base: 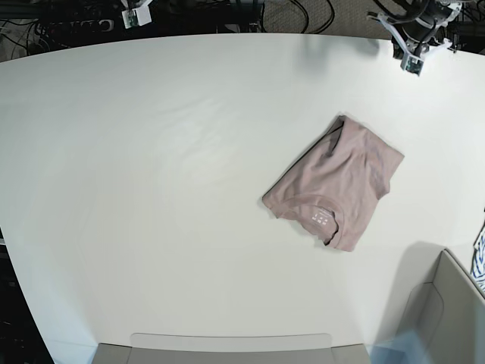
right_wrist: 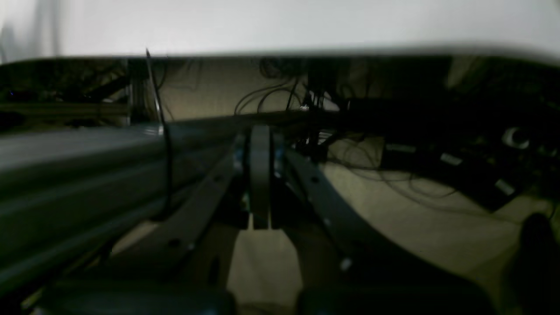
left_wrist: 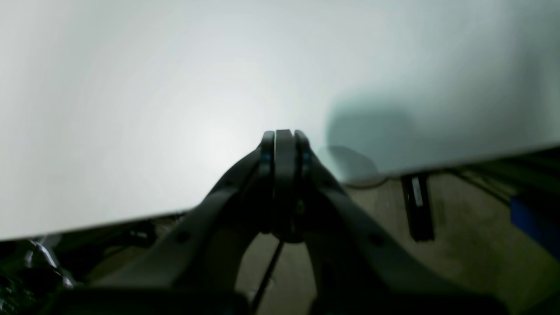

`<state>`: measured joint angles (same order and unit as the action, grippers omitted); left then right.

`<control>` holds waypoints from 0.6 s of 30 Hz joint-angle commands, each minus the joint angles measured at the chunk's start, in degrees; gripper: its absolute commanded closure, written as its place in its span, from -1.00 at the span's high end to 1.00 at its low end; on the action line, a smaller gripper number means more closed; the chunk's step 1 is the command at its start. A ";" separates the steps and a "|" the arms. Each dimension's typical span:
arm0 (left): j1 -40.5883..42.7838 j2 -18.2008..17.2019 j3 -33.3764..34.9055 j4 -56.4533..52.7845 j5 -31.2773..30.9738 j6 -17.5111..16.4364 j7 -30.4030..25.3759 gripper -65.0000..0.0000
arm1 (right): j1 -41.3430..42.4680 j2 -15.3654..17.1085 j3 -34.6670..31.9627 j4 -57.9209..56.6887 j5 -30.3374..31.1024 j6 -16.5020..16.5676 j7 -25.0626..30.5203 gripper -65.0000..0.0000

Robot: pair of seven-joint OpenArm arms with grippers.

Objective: Fold the T-shirt properly

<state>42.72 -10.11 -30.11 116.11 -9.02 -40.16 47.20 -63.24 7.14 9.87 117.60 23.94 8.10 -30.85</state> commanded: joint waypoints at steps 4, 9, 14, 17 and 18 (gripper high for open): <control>6.12 2.59 -0.09 0.76 -0.35 0.16 -2.58 -1.00 | -3.61 -0.41 0.11 -0.55 -0.52 0.47 3.03 -1.00; 9.37 6.02 -0.09 -2.75 -0.26 0.16 -6.36 -1.00 | -1.50 -0.76 -0.24 -7.49 -7.11 0.47 4.35 -1.00; 10.16 8.66 0.09 -15.06 0.53 0.16 -14.54 -1.00 | 3.51 -1.64 0.02 -18.57 -12.56 0.91 5.22 -1.00; 8.05 8.75 2.11 -27.02 6.07 0.16 -18.76 -1.00 | 7.99 -1.38 0.02 -26.57 -14.58 1.00 5.31 -1.00; 6.12 8.83 2.46 -31.24 7.48 0.16 -21.13 -1.00 | 9.66 -1.11 0.11 -29.91 -14.76 1.00 5.40 -1.00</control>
<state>48.29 -1.21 -27.70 83.94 -0.27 -39.55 26.98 -52.84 5.76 9.78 86.72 8.93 8.75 -26.04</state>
